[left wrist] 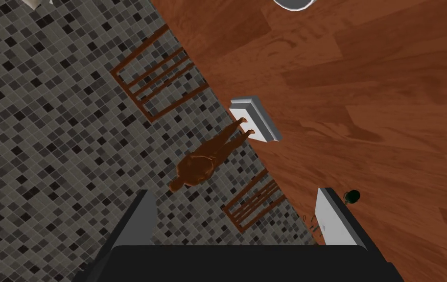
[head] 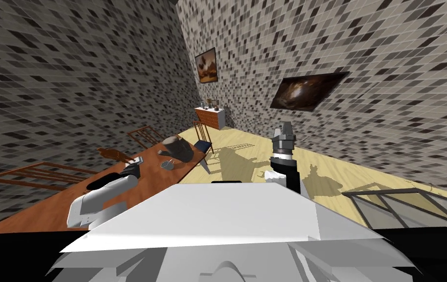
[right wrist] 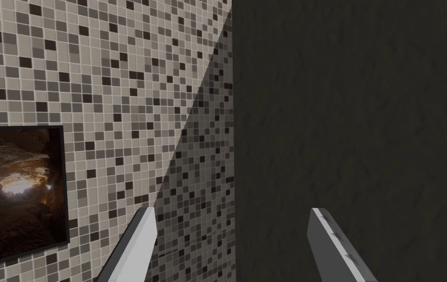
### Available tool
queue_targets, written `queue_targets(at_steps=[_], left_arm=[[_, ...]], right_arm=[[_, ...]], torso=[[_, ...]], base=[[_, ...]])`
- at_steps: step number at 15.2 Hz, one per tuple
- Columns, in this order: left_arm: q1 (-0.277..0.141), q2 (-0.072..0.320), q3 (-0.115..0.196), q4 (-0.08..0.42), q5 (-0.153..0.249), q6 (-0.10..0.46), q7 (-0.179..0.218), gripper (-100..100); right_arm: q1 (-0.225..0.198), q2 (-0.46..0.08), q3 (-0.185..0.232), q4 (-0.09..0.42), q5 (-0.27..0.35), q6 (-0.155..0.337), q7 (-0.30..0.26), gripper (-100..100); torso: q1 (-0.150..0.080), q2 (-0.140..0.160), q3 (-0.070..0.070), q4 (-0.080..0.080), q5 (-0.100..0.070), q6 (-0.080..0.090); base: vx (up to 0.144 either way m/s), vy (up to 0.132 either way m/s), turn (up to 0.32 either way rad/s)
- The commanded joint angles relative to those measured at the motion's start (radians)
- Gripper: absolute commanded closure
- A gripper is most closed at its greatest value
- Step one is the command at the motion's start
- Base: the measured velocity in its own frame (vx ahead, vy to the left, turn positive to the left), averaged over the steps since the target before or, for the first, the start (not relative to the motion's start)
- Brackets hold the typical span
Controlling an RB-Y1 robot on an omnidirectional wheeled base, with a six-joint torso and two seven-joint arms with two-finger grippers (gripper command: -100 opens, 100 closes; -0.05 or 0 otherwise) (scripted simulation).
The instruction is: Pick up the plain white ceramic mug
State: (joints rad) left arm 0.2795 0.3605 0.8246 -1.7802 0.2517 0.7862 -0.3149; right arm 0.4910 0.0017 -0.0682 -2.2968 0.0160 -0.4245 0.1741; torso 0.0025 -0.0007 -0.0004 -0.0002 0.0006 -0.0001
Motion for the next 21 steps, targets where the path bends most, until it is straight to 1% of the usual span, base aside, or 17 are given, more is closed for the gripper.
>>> queue_targets(at_steps=[1, 2, 4, 5, 7, 8, 9, 11, 12, 14, 15, 17, 18, 19, 20, 21], left_arm=[[0.007, -0.001, 0.008, -0.003, 0.006, 0.028, -0.003, -100], [0.001, 0.008, 0.049, 0.037, 0.014, 0.063, -0.019, -100], [0.001, 0.008, 0.049, 0.037, 0.014, 0.099, -0.019, -100], [-0.005, 0.016, 0.089, 0.077, 0.021, 0.124, -0.035, -100], [-0.005, 0.016, 0.089, 0.077, 0.021, 0.167, -0.035, -100], [-0.009, 0.024, 0.128, 0.118, 0.027, 0.19, -0.051, -100], [-0.009, 0.024, 0.128, 0.118, 0.027, 0.203, -0.051, -100], [-0.009, 0.024, 0.128, 0.118, 0.027, 0.234, -0.051, -100], [-0.013, 0.032, 0.166, 0.158, 0.033, 0.262, -0.066, -100], [-0.013, 0.032, 0.166, 0.158, 0.033, 0.299, -0.066, -100], [-0.017, 0.04, 0.202, 0.199, 0.038, 0.322, -0.08, -100], [-0.017, 0.04, 0.202, 0.199, 0.038, 0.358, -0.08, -100], [-0.017, 0.04, 0.202, 0.199, 0.038, 0.361, -0.08, -100], [-0.019, 0.048, 0.237, 0.239, 0.042, 0.398, -0.094, -100], [-0.019, 0.048, 0.237, 0.239, 0.042, 0.416, -0.094, -100], [-0.019, 0.048, 0.237, 0.239, 0.042, 0.42, -0.094, -100]], right_arm=[[0.0, 0.0, 0.0, 0.0, 0.0, 0.0, 0.0, 0], [0.0, 0.0, 0.0, 0.0, 0.0, 0.0, 0.0, 0], [0.0, 0.0, 0.0, 0.0, 0.0, 0.0, 0.0, 0], [0.0, 0.0, 0.0, 0.0, 0.0, 0.0, 0.0, 0], [0.0, 0.0, 0.0, 0.0, 0.0, 0.0, 0.0, 0], [0.0, 0.0, 0.0, 0.0, 0.0, 0.0, 0.0, 0], [0.0, 0.0, 0.0, 0.0, 0.0, 0.0, 0.0, 0], [0.0, 0.0, 0.0, 0.0, 0.0, 0.0, 0.0, 0], [0.0, 0.0, 0.0, 0.0, 0.0, 0.0, 0.0, 0], [0.0, 0.0, 0.0, 0.0, 0.0, 0.0, 0.0, 0], [0.0, 0.0, 0.0, 0.0, 0.0, 0.0, 0.0, 0], [0.0, 0.0, 0.0, 0.0, 0.0, 0.0, 0.0, 0], [0.0, 0.0, 0.0, 0.0, 0.0, 0.0, 0.0, 0], [0.0, 0.0, 0.0, 0.0, 0.0, 0.0, 0.0, 0], [0.0, 0.0, 0.0, 0.0, 0.0, 0.0, 0.0, 0], [0.0, 0.0, 0.0, 0.0, 0.0, 0.0, 0.0, 0]], torso=[[0.0, 0.0, 0.0, 0.0, 0.0, 0.0], [0.0, 0.0, 0.0, 0.0, 0.0, 0.0], [0.0, 0.0, 0.0, 0.0, 0.0, 0.001], [0.0, 0.0, 0.0, 0.0, 0.0, 0.0], [0.001, -0.001, 0.0, 0.0, 0.0, 0.0], [0.001, 0.0, 0.0, 0.0, 0.0, 0.0], [0.001, -0.001, 0.0, 0.0, 0.0, 0.001], [0.001, 0.0, 0.0, 0.0, 0.0, 0.0], [0.0, 0.0, 0.0, 0.0, 0.0, -0.001], [0.001, 0.0, 0.0, 0.0, 0.0, 0.001], [0.001, 0.0, 0.0, 0.0, 0.0, 0.0], [0.002, -0.001, -0.001, 0.0, 0.0, 0.0], [0.002, -0.001, 0.0, 0.0, 0.0, 0.0], [0.001, 0.0, 0.0, 0.0, 0.0, -0.001], [0.001, 0.0, 0.0, 0.0, 0.0, 0.0], [0.001, 0.0, 0.0, 0.0, 0.0, 0.0]], base=[[0.014, 0.01, -0.044], [0.026, 0.008, -0.244], [0.029, 0.019, -0.218], [0.033, 0.018, -0.296], [0.034, 0.029, -0.167], [0.032, 0.021, -0.242], [0.035, 0.028, -0.289], [0.02, 0.026, -0.033], [0.022, 0.024, -0.227], [0.029, 0.034, -0.197], [0.037, 0.034, -0.189], [0.032, 0.045, -0.149], [0.014, 0.025, -0.004], [0.018, 0.031, -0.176], [0.024, 0.042, -0.23], [0.019, 0.033, -0.114]])
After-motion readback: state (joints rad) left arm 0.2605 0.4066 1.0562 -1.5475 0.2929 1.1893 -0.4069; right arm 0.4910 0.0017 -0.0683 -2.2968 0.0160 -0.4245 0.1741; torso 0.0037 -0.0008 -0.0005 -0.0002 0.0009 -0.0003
